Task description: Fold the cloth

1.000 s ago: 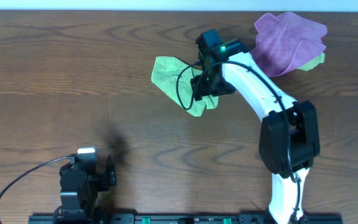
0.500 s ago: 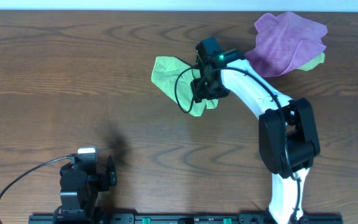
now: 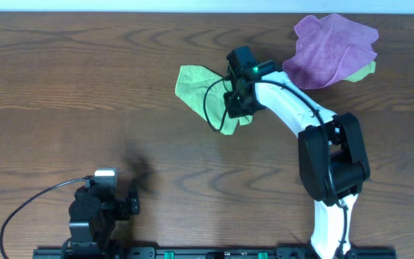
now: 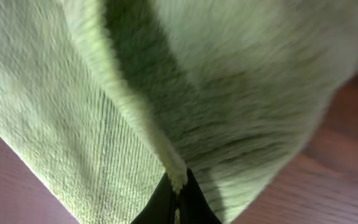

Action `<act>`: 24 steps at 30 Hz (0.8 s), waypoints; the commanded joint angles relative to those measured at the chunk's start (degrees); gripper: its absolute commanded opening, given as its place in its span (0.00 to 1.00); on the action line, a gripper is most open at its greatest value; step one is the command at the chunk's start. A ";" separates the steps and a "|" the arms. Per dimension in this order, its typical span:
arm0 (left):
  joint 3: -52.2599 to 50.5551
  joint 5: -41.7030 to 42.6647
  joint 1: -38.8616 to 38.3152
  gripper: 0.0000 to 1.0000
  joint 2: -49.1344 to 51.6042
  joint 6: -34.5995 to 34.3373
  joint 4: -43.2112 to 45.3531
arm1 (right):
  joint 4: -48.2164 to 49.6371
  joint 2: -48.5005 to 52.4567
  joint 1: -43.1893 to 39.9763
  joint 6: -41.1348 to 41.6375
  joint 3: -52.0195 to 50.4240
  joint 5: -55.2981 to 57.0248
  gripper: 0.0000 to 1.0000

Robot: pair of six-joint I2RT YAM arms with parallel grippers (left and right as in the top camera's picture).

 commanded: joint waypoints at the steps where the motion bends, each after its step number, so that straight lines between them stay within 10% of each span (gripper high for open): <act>1: -0.39 6.86 -0.07 0.95 -0.04 -0.66 1.97 | 0.35 -2.73 -0.15 0.00 5.60 5.33 0.01; 17: -0.42 13.31 -0.07 0.95 -0.04 -26.91 8.37 | 25.97 3.08 -5.20 -0.44 12.59 17.51 0.01; 24: -0.39 13.29 -0.07 0.95 -0.04 -27.28 9.42 | 40.00 10.93 -5.14 -0.42 12.61 22.69 0.07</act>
